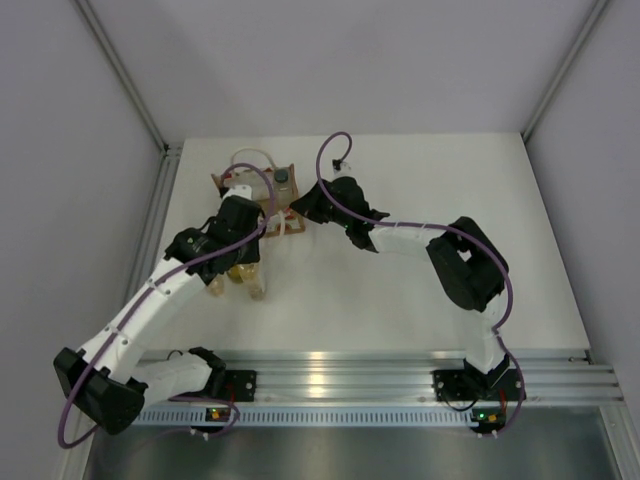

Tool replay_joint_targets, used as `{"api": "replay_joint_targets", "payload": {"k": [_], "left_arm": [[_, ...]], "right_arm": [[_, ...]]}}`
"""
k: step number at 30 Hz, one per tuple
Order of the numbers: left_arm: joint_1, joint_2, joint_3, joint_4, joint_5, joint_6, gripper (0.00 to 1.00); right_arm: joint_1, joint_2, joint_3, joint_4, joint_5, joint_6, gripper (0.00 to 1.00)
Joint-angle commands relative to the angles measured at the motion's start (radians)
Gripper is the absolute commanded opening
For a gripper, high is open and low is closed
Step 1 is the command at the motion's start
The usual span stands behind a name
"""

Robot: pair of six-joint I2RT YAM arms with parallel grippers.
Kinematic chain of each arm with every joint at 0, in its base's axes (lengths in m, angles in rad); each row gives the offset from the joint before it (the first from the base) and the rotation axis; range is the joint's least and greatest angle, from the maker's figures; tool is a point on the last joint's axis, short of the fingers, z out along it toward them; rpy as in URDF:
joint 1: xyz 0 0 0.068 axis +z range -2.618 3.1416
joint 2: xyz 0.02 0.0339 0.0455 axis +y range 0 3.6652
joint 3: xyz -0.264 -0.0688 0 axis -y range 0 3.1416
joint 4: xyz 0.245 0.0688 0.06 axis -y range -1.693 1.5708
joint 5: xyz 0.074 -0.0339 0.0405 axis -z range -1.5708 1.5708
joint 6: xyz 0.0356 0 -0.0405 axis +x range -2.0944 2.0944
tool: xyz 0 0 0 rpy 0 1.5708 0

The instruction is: Take the personal care products out of the canvas bag

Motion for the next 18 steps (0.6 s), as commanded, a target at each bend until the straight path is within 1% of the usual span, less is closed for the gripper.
{"api": "replay_joint_targets", "payload": {"k": [1, 9, 16, 17, 18], "left_arm": [[-0.003, -0.048, -0.009, 0.195, -0.068, -0.042, 0.0], [-0.003, -0.045, -0.11, 0.247, -0.104, -0.114, 0.0], [-0.005, -0.023, -0.115, 0.251, -0.096, -0.114, 0.0], [-0.005, -0.023, -0.113, 0.251, -0.093, -0.114, 0.04], [-0.005, -0.027, -0.115, 0.25, -0.091, -0.114, 0.11]], "right_arm": [[0.005, -0.005, 0.018, -0.09, -0.014, -0.019, 0.0], [0.006, 0.002, 0.023, -0.087, -0.017, -0.017, 0.0], [0.008, 0.009, 0.023, -0.081, -0.02, -0.012, 0.0], [0.008, 0.009, 0.023, -0.083, -0.02, -0.012, 0.0], [0.008, 0.007, 0.023, -0.083, -0.02, -0.012, 0.0]]}}
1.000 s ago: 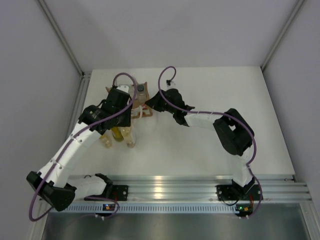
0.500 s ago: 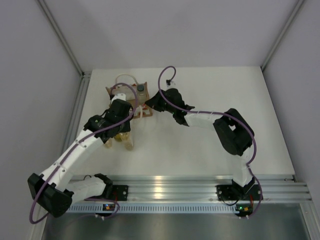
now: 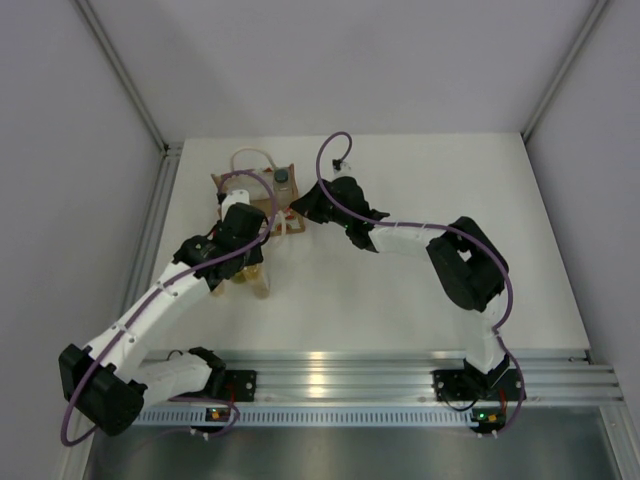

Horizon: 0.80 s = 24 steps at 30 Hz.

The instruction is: Take the personal care products out of the canvas bag

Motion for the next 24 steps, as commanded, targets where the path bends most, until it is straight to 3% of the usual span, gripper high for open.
{"api": "replay_joint_targets", "payload": {"k": [1, 3, 6, 10, 14, 19, 24], "left_arm": [[-0.003, -0.019, 0.017, 0.116, -0.028, -0.015, 0.17], [-0.003, -0.022, 0.021, 0.113, -0.017, -0.01, 0.32], [-0.003, -0.025, 0.032, 0.112, 0.0, -0.003, 0.43], [-0.003, -0.039, 0.053, 0.11, 0.024, 0.008, 0.68], [-0.002, -0.062, 0.095, 0.101, 0.072, 0.016, 0.75], [-0.003, -0.061, 0.188, 0.101, 0.093, 0.005, 0.75], [-0.003, 0.077, 0.317, 0.106, 0.06, 0.017, 0.77]], "right_arm": [[0.007, 0.007, 0.022, -0.082, -0.02, -0.013, 0.0], [0.007, 0.007, 0.022, -0.082, -0.02, -0.013, 0.0], [0.007, 0.007, 0.022, -0.082, -0.02, -0.011, 0.0], [0.007, 0.009, 0.025, -0.081, -0.022, -0.01, 0.0], [0.007, 0.015, 0.025, -0.079, -0.025, -0.004, 0.0], [0.007, 0.01, 0.018, -0.072, -0.027, 0.002, 0.0], [0.007, 0.018, 0.018, -0.059, -0.031, 0.012, 0.0]]}}
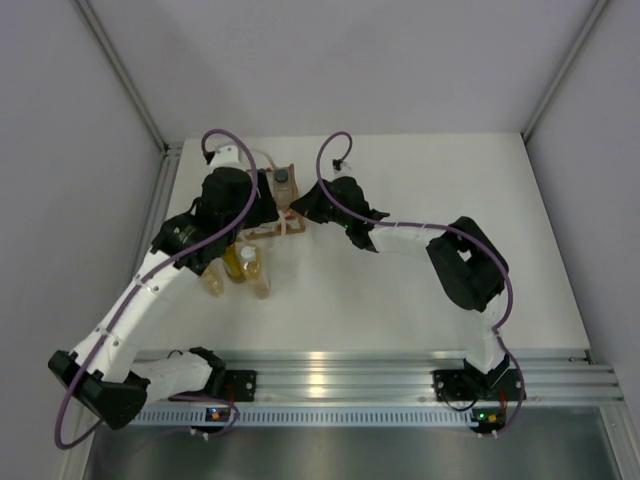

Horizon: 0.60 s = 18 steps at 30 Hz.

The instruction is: Take the personal care products out of the canvas bag

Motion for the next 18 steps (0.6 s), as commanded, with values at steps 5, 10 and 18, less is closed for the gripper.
{"api": "replay_joint_targets", "payload": {"k": [5, 10, 18], "left_arm": [[0.0, 0.287, 0.239, 0.049, -0.067, 0.025, 0.79], [0.011, 0.439, 0.356, 0.046, -0.07, 0.039, 0.79], [0.055, 0.585, 0.493, 0.047, -0.064, 0.058, 0.68]], "right_arm": [[0.007, 0.016, 0.016, -0.053, -0.028, 0.011, 0.0], [0.008, 0.006, 0.01, -0.053, -0.025, 0.011, 0.0], [0.005, -0.013, -0.009, -0.048, -0.029, 0.001, 0.0]]}}
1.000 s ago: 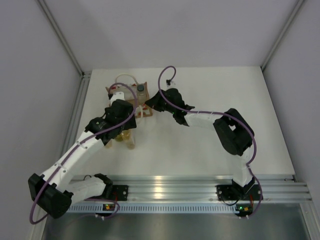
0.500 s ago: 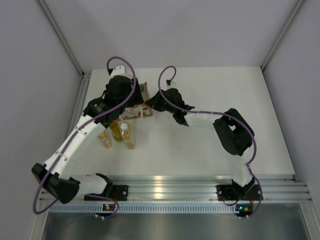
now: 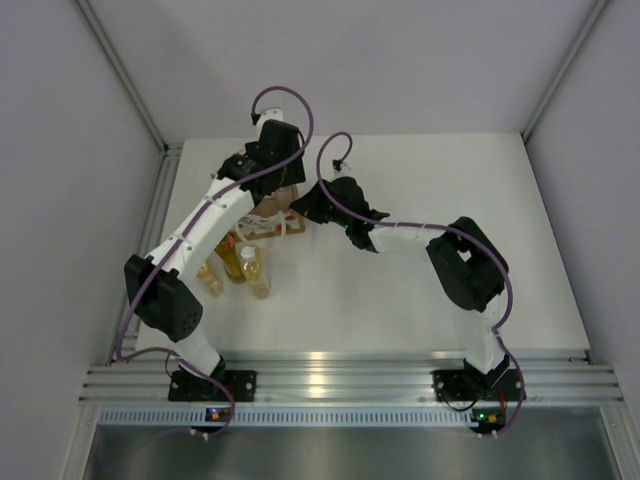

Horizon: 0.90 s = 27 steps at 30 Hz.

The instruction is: Take the personal care products out of the canvas bag

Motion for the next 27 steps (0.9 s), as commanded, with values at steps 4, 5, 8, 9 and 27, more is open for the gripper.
{"api": "replay_joint_targets", "payload": {"k": [4, 5, 8, 9, 27], "left_arm": [[0.064, 0.071, 0.109, 0.03, 0.033, 0.032, 0.67], [0.073, 0.091, 0.113, 0.028, 0.05, 0.041, 0.66], [0.122, 0.131, 0.121, 0.031, 0.144, 0.051, 0.64], [0.13, 0.142, 0.124, 0.031, 0.162, 0.058, 0.62], [0.142, 0.264, 0.17, 0.031, 0.144, 0.11, 0.51]], "right_arm": [[0.002, -0.019, -0.014, -0.042, -0.035, -0.002, 0.0], [0.002, -0.021, -0.013, -0.042, -0.035, -0.002, 0.0], [0.004, -0.021, -0.014, -0.039, -0.038, -0.001, 0.0], [0.002, -0.021, -0.013, -0.038, -0.038, -0.002, 0.0], [-0.001, -0.022, -0.02, -0.038, -0.038, -0.008, 0.0]]}}
